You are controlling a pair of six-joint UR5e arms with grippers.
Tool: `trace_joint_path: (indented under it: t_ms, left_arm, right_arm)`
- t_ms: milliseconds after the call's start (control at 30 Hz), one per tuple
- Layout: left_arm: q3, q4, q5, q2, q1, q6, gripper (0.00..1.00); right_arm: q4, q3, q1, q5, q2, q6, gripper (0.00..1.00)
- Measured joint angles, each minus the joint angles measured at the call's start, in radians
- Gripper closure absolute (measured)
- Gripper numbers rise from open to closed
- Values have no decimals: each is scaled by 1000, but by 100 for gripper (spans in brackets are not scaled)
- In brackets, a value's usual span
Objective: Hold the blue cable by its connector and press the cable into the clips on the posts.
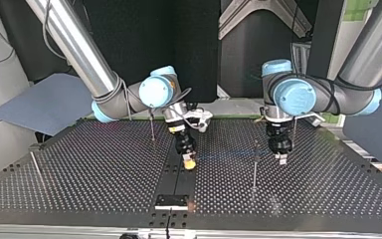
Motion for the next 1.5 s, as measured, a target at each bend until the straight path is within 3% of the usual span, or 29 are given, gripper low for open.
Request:
trace_joint_path:
  t_ms: [300, 533, 933, 1333, 1500]
  left_arm:
    - [0, -73, -38, 1, -2, 32, 0]
    - [0, -128, 7, 9, 1, -14, 0]
    - [0, -248, 105, 97, -7, -126, 0]
    - [-29, -352, 103, 178, -32, -136, 0]
    - [-33, -377, 124, 194, -51, -136, 0]
  right_arm:
    - [8, -1, -4, 2, -1, 3, 100]
    - [8, 0, -9, 4, -1, 13, 100]
    - [10, 0, -9, 5, -1, 17, 100]
    - [14, 0, -9, 5, -1, 18, 100]
    - [16, -1, -8, 6, -1, 18, 100]
